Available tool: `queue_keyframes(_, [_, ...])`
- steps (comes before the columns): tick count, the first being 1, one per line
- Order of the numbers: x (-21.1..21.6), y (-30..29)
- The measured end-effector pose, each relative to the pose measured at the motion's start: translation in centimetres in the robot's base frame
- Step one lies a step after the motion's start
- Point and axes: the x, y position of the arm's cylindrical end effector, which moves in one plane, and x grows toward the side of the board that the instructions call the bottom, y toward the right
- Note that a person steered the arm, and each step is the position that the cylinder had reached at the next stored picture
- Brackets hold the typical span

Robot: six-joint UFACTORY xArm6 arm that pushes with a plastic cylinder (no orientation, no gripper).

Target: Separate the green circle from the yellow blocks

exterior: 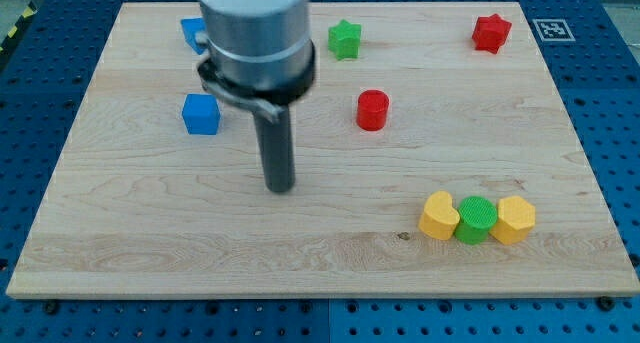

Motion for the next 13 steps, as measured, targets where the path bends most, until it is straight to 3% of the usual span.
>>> queue_keyframes(1, [3.9, 6.2])
queue_keyframes(2, [4.8, 13.1])
queue_keyframes(3, [4.8, 16.4])
queue_keyframes(4, [5.7, 16.4])
queue_keyframes(6, [0.4, 16.4])
queue_keyframes(8, [2.0, 13.5])
queue_keyframes(10, [-5.7, 20.3])
queue_keyframes(11, [-6.5, 21.9])
queue_keyframes(13, [-3.8, 14.0])
